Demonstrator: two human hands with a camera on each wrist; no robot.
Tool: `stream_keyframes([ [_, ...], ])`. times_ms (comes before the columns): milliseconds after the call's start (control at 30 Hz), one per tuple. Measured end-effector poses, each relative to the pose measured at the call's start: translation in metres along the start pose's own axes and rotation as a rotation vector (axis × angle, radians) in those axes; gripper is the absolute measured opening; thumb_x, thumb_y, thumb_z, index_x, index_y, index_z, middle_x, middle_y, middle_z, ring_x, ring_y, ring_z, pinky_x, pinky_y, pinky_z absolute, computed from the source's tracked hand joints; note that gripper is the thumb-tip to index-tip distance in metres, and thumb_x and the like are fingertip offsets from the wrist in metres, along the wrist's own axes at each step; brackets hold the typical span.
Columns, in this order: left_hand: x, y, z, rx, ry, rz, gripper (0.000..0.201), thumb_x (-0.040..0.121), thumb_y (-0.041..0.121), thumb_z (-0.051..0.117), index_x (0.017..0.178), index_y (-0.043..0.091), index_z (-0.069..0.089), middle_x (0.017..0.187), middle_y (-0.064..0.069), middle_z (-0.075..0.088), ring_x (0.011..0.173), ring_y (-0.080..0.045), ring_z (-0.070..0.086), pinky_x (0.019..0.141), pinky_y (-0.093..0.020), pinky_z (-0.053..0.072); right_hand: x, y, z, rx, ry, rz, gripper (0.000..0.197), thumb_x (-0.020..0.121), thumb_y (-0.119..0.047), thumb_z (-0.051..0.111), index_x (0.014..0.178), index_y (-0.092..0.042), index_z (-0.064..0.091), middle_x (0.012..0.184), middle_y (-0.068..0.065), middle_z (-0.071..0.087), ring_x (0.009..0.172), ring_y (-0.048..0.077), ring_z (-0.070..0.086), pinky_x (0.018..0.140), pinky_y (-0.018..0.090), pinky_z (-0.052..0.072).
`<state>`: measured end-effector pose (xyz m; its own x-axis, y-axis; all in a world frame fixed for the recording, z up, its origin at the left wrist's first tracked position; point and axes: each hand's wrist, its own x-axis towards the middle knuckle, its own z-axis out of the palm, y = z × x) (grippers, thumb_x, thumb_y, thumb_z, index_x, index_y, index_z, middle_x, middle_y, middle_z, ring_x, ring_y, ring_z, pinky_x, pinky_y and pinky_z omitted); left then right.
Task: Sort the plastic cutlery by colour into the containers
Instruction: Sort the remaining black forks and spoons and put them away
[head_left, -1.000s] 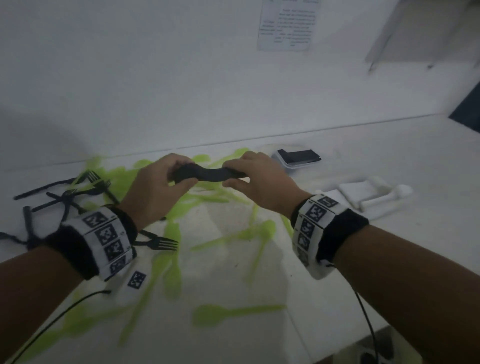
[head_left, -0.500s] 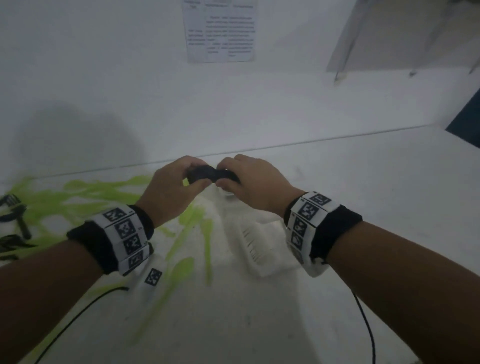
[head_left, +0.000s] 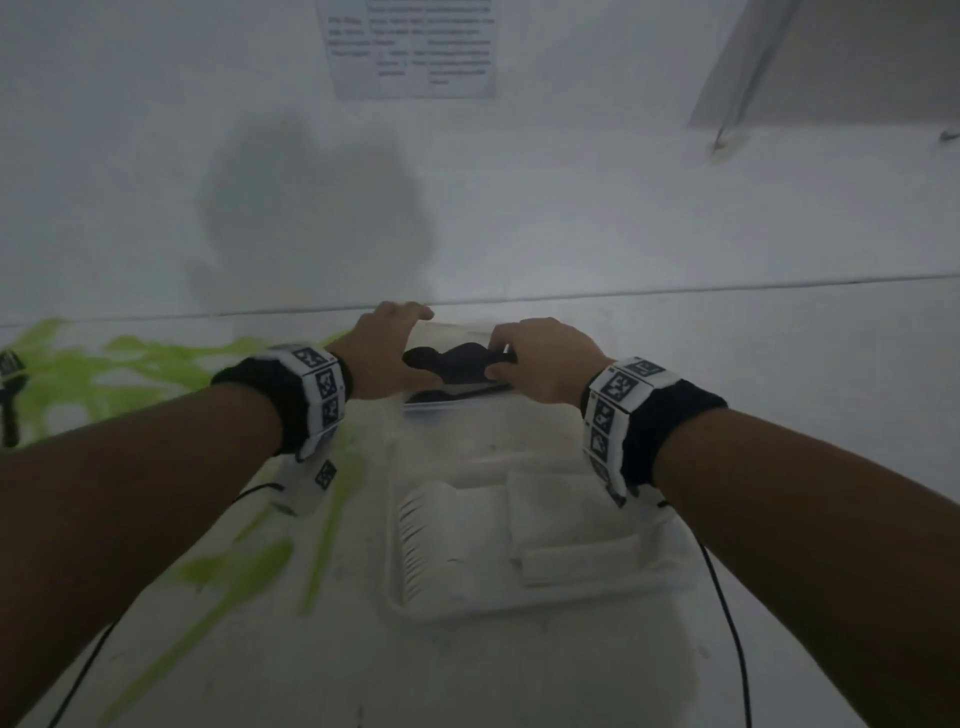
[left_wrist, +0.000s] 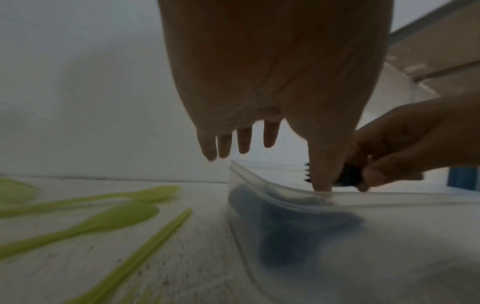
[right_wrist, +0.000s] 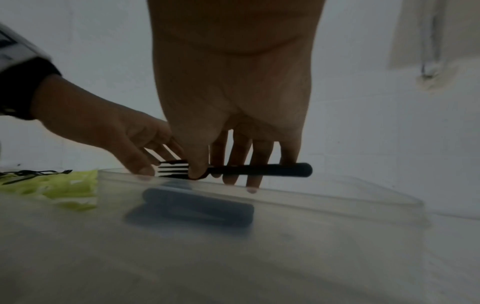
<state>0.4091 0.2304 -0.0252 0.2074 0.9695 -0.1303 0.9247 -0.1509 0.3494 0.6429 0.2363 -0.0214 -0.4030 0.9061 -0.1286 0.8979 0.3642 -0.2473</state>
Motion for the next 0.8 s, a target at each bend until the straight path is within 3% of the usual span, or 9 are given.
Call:
stream_keyframes([
  [100,0.019,0.005,0.008,0.085,-0.124,-0.065,0.114,0.074,0.052,0.086,0.159,0.021,0.018,0.161,-0.011,0.025,0.146,-0.033,0.031,0.118,-0.047,0.033,0.008,0.006,-0.004,-0.051,-0.083,-0.021,0.027,0.100,-0.044,0.058,0.114,-0.023,0.063,0.110,0.003,0.065,0.097,0.024,0.059,0.081,0.036,0.048],
  [200,0.027,0.009,0.026,0.161,-0.135,-0.108,0.114,0.075,0.059,0.080,0.160,0.021,0.015,0.158,-0.014,0.025,0.143,-0.036,0.034,0.117,-0.046,0.033,0.012,0.005,-0.006,-0.096,-0.140,-0.069,0.029,0.099,-0.044,0.060,0.119,-0.023,0.064,0.111,0.001,0.062,0.099,0.023,0.058,0.079,0.033,0.044],
  [333,0.030,0.007,0.028,0.183,-0.141,-0.122,0.099,0.080,0.050,0.079,0.155,0.023,0.020,0.152,-0.012,0.026,0.138,-0.037,0.035,0.111,-0.047,0.038,0.018,0.003,-0.005,-0.115,-0.180,-0.119,0.030,0.096,-0.043,0.064,0.119,-0.025,0.066,0.116,0.000,0.065,0.104,0.025,0.061,0.089,0.036,0.052],
  [500,0.030,-0.003,0.032,0.098,-0.092,-0.087,0.072,0.089,0.026,0.068,0.149,0.021,0.030,0.145,-0.013,0.031,0.130,-0.039,0.038,0.103,-0.045,0.040,0.028,-0.001,-0.003,-0.133,-0.225,-0.119,0.027,0.091,-0.044,0.069,0.108,-0.023,0.074,0.098,-0.001,0.067,0.087,0.022,0.062,0.072,0.030,0.046],
  [700,0.030,-0.009,0.037,0.066,-0.053,-0.079,0.063,0.088,0.015,0.062,0.144,0.021,0.034,0.140,-0.013,0.034,0.121,-0.039,0.042,0.099,-0.049,0.043,0.037,-0.015,0.001,-0.162,-0.206,-0.146,0.028,0.088,-0.042,0.071,0.108,-0.024,0.066,0.100,-0.001,0.063,0.090,0.022,0.060,0.077,0.034,0.052],
  [800,0.030,-0.012,0.038,0.051,-0.042,-0.066,0.063,0.085,0.017,0.063,0.142,0.022,0.036,0.137,-0.013,0.037,0.117,-0.040,0.044,0.099,-0.051,0.042,0.043,-0.025,-0.001,-0.233,-0.258,-0.159,0.026,0.088,-0.038,0.075,0.104,-0.020,0.066,0.100,0.000,0.064,0.090,0.023,0.061,0.080,0.036,0.054],
])
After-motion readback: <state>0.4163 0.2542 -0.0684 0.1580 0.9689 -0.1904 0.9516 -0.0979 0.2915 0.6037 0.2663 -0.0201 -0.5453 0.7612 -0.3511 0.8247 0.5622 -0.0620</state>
